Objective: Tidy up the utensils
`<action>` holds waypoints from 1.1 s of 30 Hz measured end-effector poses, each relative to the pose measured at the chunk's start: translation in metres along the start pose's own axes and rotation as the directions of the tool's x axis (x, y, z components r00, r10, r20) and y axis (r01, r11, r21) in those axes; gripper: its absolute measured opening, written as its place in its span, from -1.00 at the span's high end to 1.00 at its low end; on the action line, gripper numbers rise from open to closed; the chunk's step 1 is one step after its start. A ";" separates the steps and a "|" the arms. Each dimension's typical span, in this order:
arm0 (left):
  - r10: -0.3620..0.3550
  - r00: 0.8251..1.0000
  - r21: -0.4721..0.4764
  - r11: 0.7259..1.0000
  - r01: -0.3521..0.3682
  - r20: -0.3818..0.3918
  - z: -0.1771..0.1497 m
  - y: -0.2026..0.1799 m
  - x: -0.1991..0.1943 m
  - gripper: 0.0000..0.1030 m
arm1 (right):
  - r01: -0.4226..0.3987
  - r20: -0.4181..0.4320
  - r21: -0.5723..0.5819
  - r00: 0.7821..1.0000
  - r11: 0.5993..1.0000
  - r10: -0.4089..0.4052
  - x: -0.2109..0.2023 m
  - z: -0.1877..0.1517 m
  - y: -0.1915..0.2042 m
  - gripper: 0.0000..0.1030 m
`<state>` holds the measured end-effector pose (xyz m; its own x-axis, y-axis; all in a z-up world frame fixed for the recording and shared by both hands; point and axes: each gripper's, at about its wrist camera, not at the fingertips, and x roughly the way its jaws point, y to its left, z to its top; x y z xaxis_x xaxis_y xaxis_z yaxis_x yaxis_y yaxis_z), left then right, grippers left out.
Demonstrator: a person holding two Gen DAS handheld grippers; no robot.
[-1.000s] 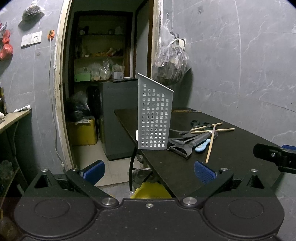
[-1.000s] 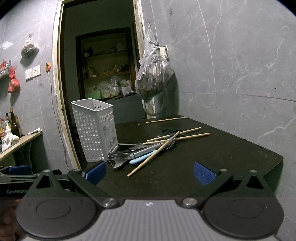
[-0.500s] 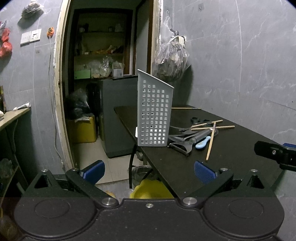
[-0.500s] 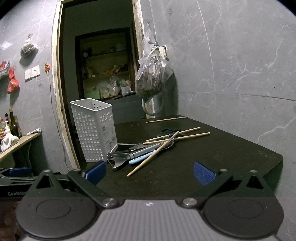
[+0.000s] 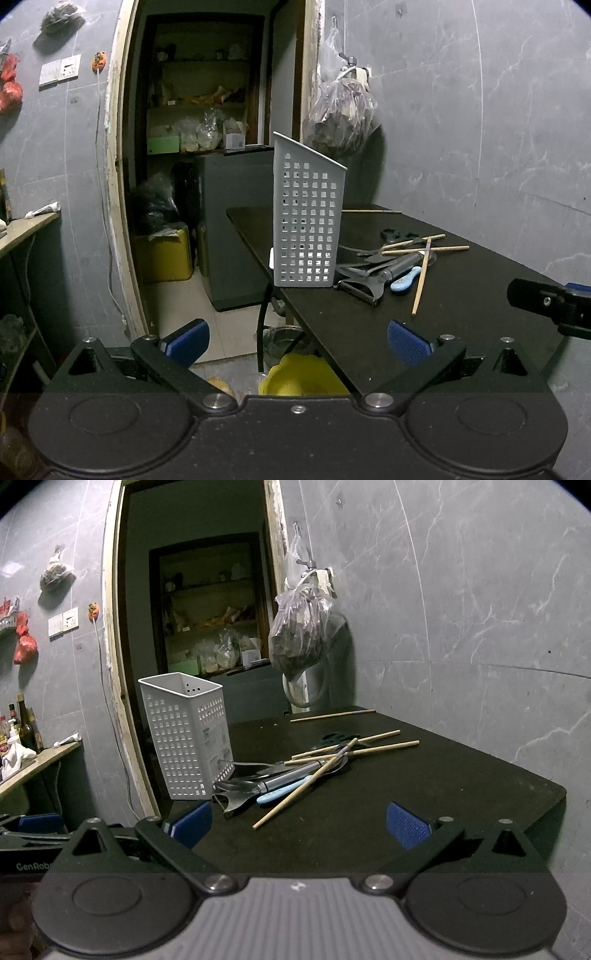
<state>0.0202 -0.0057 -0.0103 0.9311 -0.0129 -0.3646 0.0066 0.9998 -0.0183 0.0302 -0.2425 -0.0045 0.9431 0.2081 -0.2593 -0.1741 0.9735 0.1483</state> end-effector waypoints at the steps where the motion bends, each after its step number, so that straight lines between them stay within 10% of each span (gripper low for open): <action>1: 0.000 1.000 0.000 1.000 0.000 0.000 0.000 0.000 0.000 -0.99 | -0.001 -0.001 0.000 1.000 1.000 0.001 0.000 0.000 0.000 -1.00; 33: -0.003 0.999 0.000 1.000 0.003 -0.032 0.000 0.000 0.013 -0.99 | 0.005 -0.019 0.021 1.000 1.000 -0.004 0.010 -0.002 0.000 -1.00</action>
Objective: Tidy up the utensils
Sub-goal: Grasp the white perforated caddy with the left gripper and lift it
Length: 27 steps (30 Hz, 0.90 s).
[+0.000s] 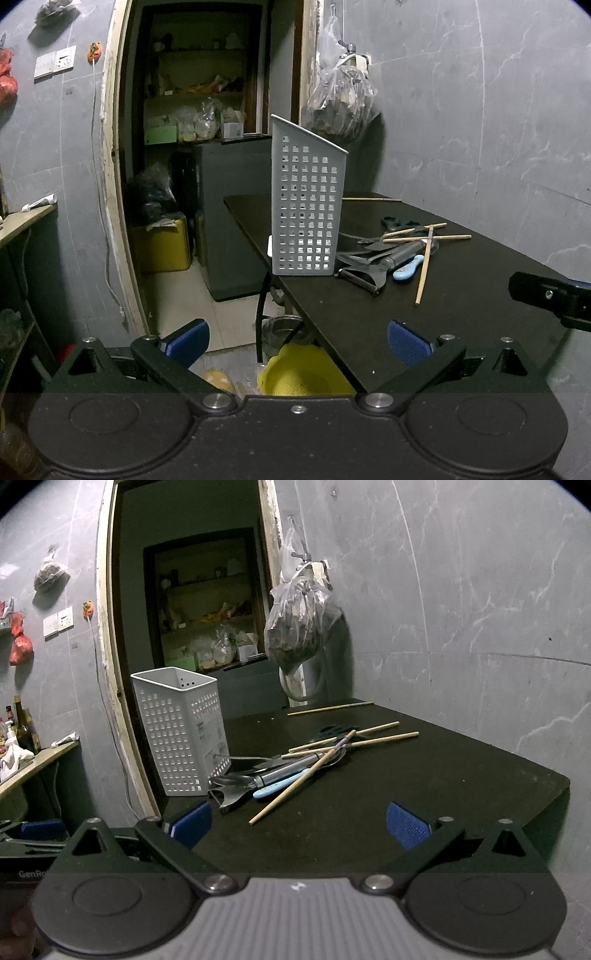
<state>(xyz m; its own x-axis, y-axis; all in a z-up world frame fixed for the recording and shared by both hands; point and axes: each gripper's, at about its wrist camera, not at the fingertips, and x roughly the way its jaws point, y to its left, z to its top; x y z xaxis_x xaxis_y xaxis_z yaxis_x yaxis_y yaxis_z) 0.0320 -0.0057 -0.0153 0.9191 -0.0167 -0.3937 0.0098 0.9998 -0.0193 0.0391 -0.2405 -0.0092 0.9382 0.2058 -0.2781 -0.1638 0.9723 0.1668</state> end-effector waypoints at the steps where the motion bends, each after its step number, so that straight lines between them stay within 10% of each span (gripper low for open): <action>1: 0.003 1.000 -0.002 1.000 -0.003 0.006 0.000 0.000 0.001 -0.99 | -0.001 0.001 0.003 1.000 1.000 0.001 0.001 0.001 -0.001 -1.00; 27: 0.120 0.979 0.095 0.986 -0.137 0.163 0.077 -0.036 0.131 -0.99 | 0.080 -0.068 0.001 0.995 0.997 -0.080 0.071 0.018 -0.039 -1.00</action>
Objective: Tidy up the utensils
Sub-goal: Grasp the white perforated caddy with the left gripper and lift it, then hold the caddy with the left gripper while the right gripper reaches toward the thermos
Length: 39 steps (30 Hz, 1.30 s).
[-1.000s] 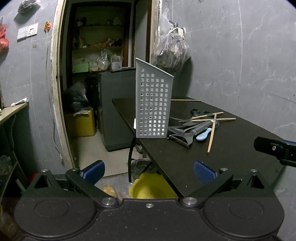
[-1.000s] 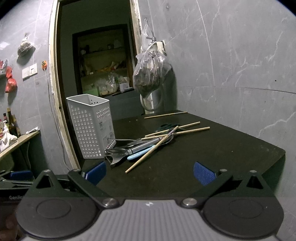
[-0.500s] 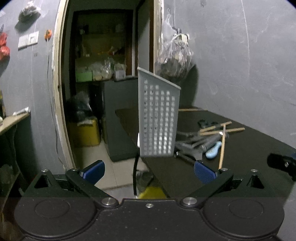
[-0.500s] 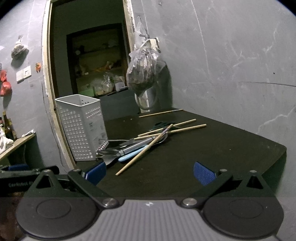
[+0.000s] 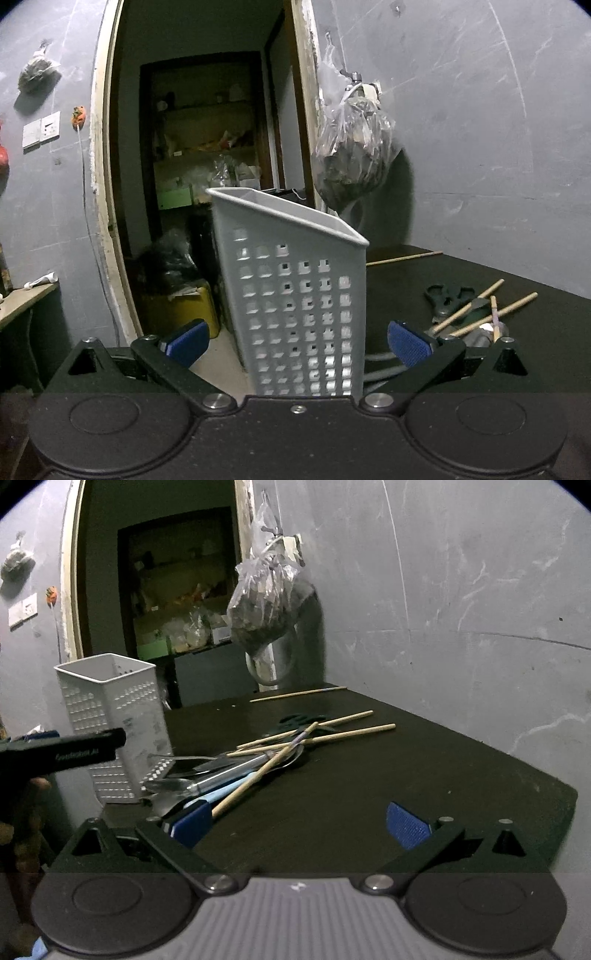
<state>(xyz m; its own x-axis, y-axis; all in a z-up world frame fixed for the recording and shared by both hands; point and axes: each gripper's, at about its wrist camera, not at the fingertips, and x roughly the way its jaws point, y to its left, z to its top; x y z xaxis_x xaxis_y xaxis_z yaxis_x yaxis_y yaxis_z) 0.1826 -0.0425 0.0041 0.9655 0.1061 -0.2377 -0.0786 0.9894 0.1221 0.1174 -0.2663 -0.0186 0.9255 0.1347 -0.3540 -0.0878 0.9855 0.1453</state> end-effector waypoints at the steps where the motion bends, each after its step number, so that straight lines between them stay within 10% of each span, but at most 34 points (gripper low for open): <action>1: 0.003 1.000 0.001 1.000 -0.003 -0.007 0.001 -0.002 0.006 -0.99 | 0.009 -0.004 -0.003 1.000 1.000 -0.009 0.004 0.002 -0.002 -1.00; 14: 0.015 1.000 -0.024 1.000 -0.016 -0.023 0.006 -0.001 0.042 -0.78 | 0.014 -0.071 -0.014 0.997 1.000 -0.015 0.049 0.021 -0.011 -1.00; 18: -0.035 0.998 -0.047 0.998 0.033 -0.050 0.005 0.011 0.049 -0.50 | -0.014 -0.097 -0.019 0.995 1.000 0.012 0.061 0.027 -0.007 -1.00; 29: -0.165 0.986 -0.003 0.986 0.165 -0.031 0.002 0.032 0.056 -0.48 | -0.133 -0.153 -0.084 0.981 0.987 0.120 0.091 0.041 0.028 -1.00; 39: -0.266 0.964 -0.001 0.964 0.266 -0.019 -0.002 0.039 0.053 -0.48 | -0.412 -0.216 0.050 0.885 0.910 0.413 0.111 0.050 0.044 -0.96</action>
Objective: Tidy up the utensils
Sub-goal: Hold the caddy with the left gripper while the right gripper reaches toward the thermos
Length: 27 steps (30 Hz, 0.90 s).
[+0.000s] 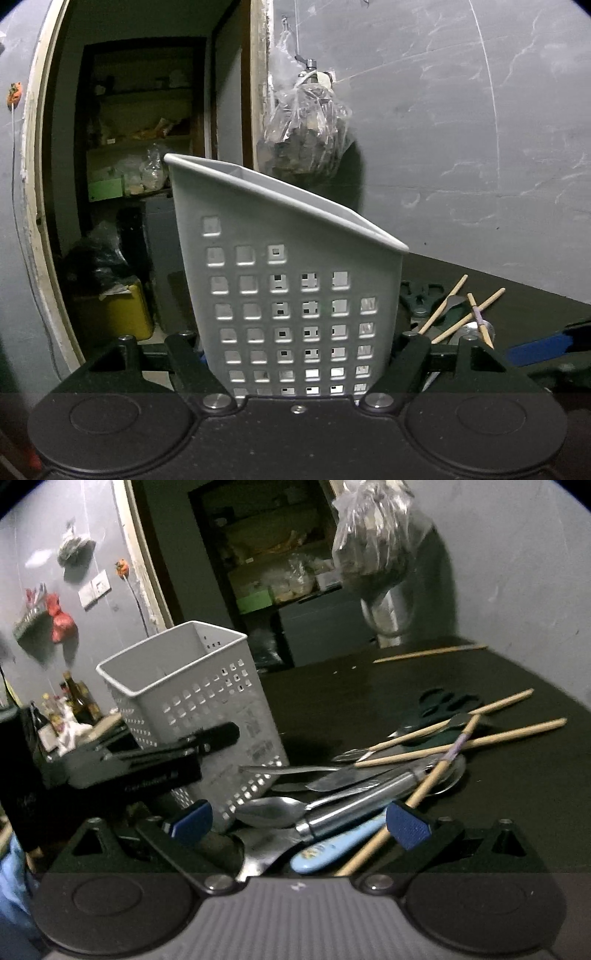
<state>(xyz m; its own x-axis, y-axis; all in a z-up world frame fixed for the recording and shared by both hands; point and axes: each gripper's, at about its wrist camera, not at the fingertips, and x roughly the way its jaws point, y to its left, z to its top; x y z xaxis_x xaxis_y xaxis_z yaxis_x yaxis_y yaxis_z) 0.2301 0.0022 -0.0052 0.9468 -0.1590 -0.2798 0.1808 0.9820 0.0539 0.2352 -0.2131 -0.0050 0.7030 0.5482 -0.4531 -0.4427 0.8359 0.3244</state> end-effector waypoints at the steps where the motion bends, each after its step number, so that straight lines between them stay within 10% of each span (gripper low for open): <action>1: -0.002 1.000 -0.005 1.000 0.002 -0.001 0.000 0.001 0.000 -0.48 | -0.009 -0.009 0.023 1.000 1.000 0.009 0.003 0.002 -0.002 -0.95; 27: -0.009 1.000 -0.006 1.000 0.009 -0.002 0.002 0.002 -0.001 -0.48 | -0.125 -0.069 0.166 0.988 0.978 0.138 0.029 0.016 -0.029 -0.71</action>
<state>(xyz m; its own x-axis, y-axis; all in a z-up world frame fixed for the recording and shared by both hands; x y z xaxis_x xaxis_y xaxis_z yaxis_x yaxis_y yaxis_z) 0.2306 0.0037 -0.0027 0.9447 -0.1679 -0.2818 0.1879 0.9811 0.0453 0.2781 -0.2221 -0.0142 0.5952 0.6590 -0.4598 -0.4288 0.7444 0.5118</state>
